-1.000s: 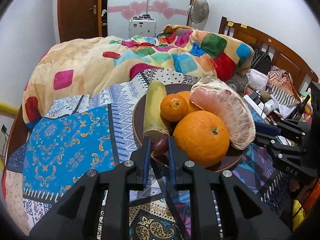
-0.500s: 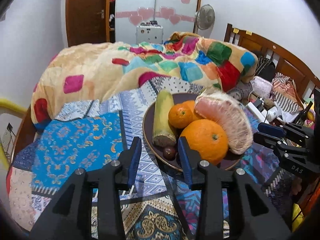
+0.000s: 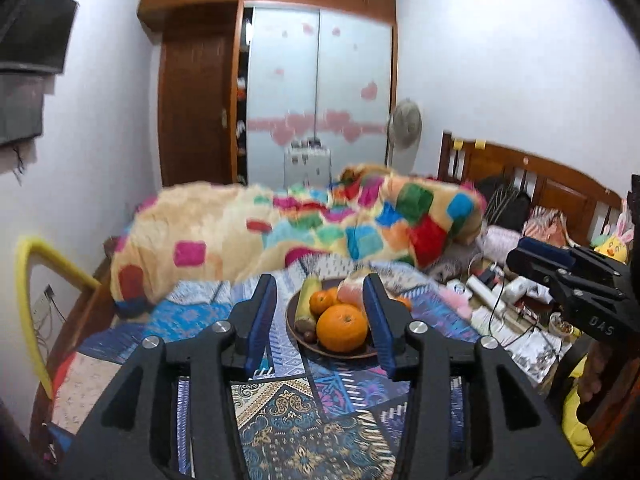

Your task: Organize fruits

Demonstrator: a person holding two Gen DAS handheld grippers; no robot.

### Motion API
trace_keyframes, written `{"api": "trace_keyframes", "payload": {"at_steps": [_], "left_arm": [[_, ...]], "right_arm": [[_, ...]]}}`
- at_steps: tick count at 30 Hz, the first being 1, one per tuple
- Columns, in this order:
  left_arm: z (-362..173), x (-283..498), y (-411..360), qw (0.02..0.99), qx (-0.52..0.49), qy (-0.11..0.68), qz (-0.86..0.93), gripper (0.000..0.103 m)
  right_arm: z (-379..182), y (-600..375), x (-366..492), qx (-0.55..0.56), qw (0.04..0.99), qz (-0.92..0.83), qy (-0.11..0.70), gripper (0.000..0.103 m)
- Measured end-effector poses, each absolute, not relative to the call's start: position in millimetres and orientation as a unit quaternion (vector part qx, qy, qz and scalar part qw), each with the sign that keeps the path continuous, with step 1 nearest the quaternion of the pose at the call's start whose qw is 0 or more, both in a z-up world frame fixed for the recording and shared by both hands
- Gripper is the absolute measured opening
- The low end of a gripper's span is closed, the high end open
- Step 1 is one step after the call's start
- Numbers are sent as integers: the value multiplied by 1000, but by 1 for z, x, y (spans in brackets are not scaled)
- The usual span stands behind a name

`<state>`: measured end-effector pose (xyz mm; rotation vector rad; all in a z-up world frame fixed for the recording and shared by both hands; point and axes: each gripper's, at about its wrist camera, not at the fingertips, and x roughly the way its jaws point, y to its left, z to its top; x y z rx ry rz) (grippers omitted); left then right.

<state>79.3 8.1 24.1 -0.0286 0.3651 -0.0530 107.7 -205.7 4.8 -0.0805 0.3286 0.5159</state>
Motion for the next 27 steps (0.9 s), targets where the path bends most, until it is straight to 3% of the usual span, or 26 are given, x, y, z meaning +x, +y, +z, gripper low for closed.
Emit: {"api": "trace_keyframes", "payload": {"at_steps": [8,17,24,27], "left_arm": [[56,-3,-9,994,-4,105,-19,72],[62,-46,-12,998,-7,66,6,95],[58,-58,-11,998,-10,55,18,100],[56,-58,-10,998,-12,56,18,101]], "right_arm": [[41,-209,33,-18,967,241,74,45],[41,-209,3,-5,971,235,50,81],[36,-208,-4,2,972,230,55,100],[33,-209,-9,4,973,225,53,103]]}}
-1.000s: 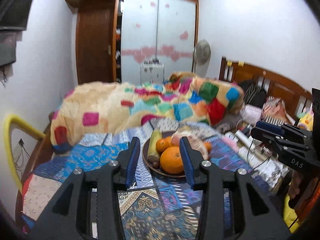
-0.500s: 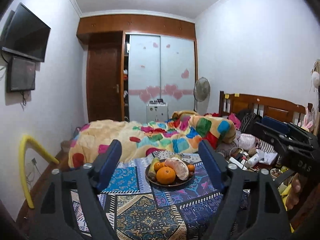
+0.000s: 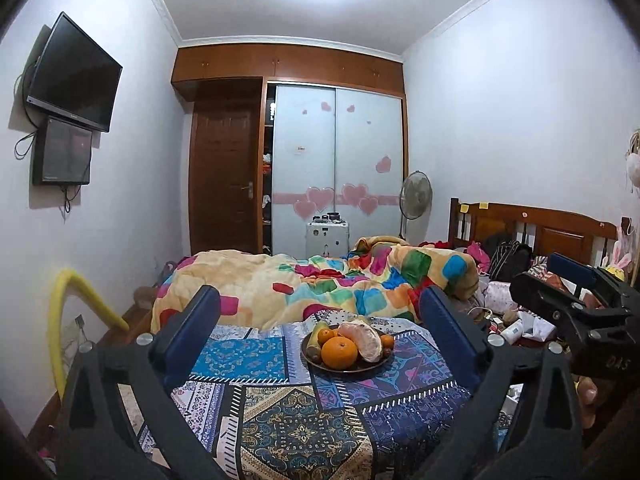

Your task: Organize fruits

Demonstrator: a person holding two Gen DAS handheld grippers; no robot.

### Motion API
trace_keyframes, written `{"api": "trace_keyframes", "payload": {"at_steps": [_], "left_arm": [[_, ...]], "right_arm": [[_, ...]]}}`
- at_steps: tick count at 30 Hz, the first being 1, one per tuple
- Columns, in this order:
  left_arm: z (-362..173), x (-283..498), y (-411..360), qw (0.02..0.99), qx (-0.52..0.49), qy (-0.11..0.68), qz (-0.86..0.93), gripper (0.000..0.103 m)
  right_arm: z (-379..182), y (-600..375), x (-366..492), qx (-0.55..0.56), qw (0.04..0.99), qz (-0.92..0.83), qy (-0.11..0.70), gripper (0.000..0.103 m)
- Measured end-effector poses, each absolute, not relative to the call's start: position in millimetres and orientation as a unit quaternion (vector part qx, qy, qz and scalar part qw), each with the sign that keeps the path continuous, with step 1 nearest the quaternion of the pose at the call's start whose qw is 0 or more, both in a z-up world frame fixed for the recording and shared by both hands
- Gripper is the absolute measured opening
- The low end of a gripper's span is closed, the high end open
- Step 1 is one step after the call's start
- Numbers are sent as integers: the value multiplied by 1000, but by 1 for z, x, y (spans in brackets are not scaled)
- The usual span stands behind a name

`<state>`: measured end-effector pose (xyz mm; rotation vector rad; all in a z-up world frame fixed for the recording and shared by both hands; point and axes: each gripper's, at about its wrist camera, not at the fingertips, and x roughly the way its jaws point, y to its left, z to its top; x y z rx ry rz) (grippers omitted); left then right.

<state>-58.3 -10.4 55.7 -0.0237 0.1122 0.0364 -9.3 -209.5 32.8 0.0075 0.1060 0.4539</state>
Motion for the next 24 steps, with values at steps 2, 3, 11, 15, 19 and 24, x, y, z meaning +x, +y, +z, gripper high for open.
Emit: {"api": "trace_keyframes", "payload": {"at_steps": [2,3,11,15,19,24], "left_arm": [[54,-59,-11,998,-10,57,19,101],[53,-59,-11,998,-9,57,19,102],[52,-61,-12,998,-7,59,16,102],[52,-61,-13,998,-8,59,16,102],[50,-60,-15,998,-7,60,17,102],[49,-59,-17,998,-8,62,16,102]], "right_arm": [[32,-210,-11,4,974,222,52,103],[32,-210,-12,4,974,222,52,103],[31,-211,-14,4,974,220,53,103],[31,-211,-14,4,974,220,53,103],[32,-211,-13,4,974,219,53,103],[31,-211,-14,5,974,219,54,103]]}}
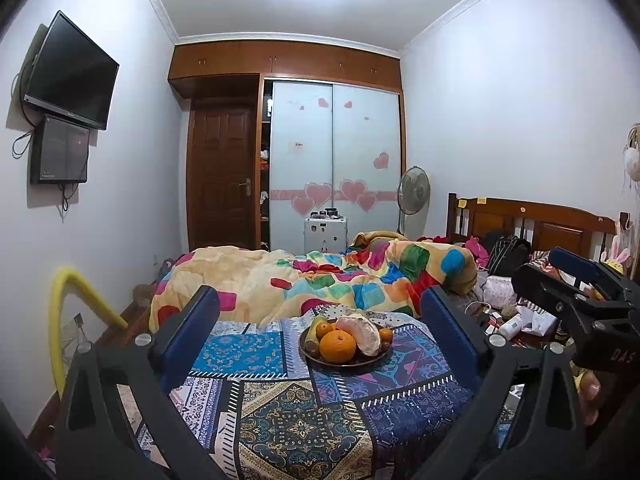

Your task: Organize fruits

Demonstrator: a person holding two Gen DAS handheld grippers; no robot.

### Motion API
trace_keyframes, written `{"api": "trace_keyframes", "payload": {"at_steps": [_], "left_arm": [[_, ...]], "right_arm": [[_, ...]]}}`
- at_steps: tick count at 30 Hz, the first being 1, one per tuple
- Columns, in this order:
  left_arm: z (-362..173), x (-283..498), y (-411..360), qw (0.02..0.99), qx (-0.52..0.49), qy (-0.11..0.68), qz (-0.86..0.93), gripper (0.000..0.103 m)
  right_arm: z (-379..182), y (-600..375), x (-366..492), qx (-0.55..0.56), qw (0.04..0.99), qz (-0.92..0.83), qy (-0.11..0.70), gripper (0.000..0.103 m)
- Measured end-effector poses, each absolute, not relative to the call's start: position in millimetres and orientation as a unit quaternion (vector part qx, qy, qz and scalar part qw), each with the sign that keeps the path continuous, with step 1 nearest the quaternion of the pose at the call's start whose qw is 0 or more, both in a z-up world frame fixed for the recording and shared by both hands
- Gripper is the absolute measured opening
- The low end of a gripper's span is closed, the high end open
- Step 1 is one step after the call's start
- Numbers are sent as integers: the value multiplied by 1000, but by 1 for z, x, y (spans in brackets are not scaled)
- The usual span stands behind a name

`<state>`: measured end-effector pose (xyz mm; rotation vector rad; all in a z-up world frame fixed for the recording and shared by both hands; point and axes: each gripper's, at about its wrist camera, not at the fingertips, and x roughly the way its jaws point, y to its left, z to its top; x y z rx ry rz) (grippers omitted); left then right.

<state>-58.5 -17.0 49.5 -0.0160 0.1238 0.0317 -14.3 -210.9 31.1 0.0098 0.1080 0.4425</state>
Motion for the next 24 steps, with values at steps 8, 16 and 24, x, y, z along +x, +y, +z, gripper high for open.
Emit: {"api": "trace_keyframes", "payload": {"at_steps": [8,16,24], "left_arm": [[48,-58,-18,998,-7,63,15,102],[48,-57,-19,998,-8,64,14,102],[49,-56,-21,998,-6,65,12,102]], "right_arm": [[31,-211,-14,5,974,219,52,103],[30,-212,-17,6,974,218,51,103],[31,-213,-18,6,975,217,50,103]]}}
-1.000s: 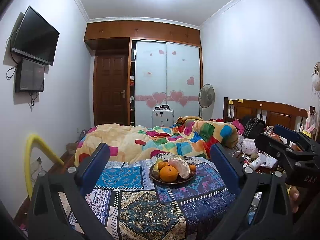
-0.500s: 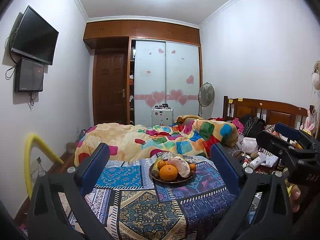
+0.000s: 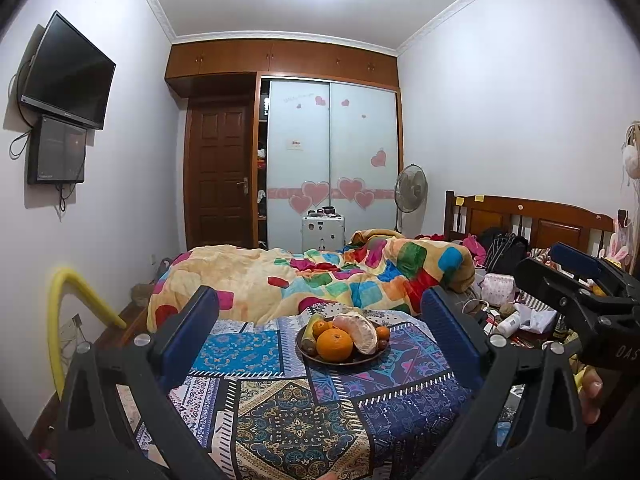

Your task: Organize fruits

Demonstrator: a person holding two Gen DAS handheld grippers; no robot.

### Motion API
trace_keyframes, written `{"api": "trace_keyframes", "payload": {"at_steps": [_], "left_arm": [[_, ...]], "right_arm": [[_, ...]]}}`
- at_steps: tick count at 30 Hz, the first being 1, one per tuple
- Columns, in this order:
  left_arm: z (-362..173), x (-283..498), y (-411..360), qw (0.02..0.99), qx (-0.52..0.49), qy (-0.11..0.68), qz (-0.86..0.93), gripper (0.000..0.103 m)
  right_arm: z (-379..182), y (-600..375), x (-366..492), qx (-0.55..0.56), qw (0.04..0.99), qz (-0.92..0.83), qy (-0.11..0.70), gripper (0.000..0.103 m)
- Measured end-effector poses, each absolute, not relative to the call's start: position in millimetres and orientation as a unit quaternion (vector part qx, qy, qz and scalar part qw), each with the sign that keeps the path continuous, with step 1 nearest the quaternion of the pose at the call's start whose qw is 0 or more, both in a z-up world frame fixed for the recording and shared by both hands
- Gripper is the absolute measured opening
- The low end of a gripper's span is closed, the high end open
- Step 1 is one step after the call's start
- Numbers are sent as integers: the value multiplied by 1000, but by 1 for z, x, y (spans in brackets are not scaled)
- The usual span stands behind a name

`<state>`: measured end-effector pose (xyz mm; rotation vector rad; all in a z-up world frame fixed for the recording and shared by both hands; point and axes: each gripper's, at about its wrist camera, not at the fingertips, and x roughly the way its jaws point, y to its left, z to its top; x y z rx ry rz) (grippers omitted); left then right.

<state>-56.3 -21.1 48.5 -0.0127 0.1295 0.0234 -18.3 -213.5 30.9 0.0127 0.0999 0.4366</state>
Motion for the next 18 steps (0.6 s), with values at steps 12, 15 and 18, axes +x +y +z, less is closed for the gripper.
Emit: {"api": "trace_keyframes", "payload": {"at_steps": [12,15,18], "left_arm": [[47,-57,-23,997,-8,70,7,102],[47,-58,-23,997,-7,71,4,102],[47,-59,-25,997,-7,72,3,102]], "right_arm": [[35,-213,-21,6,975,217,47,103],[35,-213,-21,6,975,217,46,103],[36,-212,-21,6,975,216,45,103]]}}
